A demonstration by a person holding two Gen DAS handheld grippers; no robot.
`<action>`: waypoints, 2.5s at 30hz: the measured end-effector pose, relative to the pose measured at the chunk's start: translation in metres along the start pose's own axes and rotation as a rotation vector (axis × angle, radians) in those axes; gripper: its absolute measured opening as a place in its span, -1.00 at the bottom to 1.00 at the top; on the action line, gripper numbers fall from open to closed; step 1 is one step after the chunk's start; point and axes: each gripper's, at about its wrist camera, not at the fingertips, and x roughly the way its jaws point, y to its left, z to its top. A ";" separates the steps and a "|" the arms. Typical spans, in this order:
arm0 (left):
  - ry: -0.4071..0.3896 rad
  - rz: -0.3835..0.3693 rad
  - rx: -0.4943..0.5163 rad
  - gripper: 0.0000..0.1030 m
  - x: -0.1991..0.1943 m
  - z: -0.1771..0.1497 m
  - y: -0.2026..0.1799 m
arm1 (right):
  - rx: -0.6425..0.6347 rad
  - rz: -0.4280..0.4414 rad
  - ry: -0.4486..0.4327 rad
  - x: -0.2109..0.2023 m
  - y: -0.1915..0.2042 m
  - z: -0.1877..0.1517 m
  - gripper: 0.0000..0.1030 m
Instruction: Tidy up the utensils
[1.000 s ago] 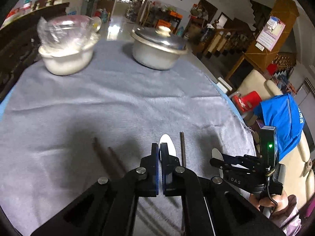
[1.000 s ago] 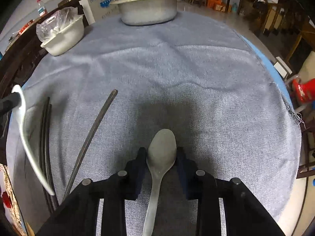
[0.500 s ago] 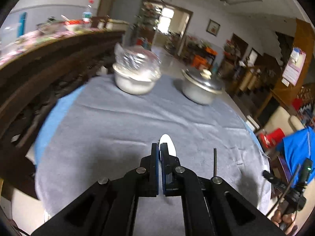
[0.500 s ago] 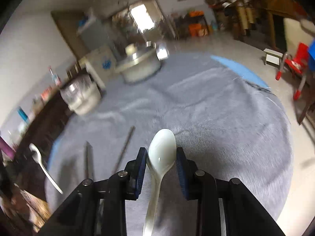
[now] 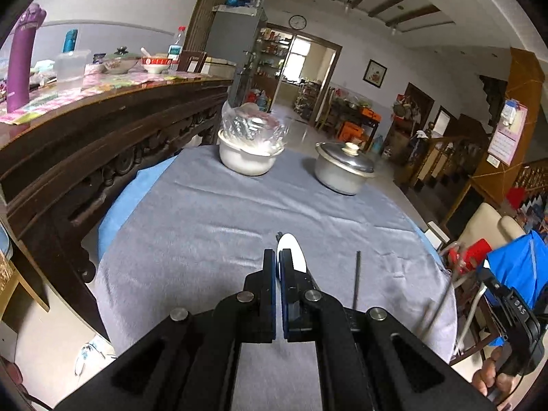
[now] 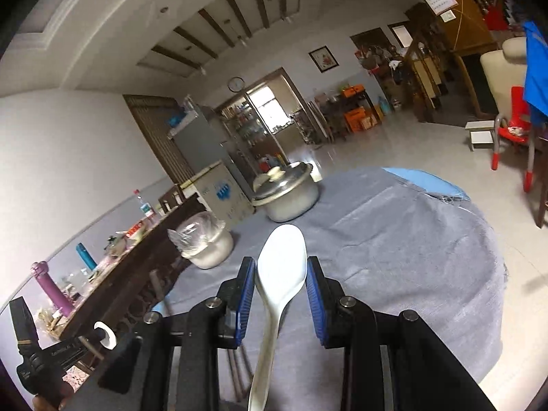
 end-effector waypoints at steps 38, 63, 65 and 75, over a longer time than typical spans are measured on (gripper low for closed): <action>-0.075 -0.086 0.125 -0.96 -0.103 -0.015 -0.040 | -0.038 0.051 -0.049 -0.058 0.061 -0.015 -0.38; -0.154 0.019 0.229 -0.96 -0.057 -0.014 -0.113 | -0.031 0.016 -0.090 -0.017 0.049 -0.033 -0.37; -0.158 0.028 0.228 -0.96 -0.055 -0.013 -0.114 | -0.024 0.031 -0.088 -0.016 0.047 -0.035 -0.37; -0.146 0.061 0.227 -0.96 -0.045 -0.021 -0.119 | -0.074 0.078 -0.087 -0.016 0.052 -0.049 -0.37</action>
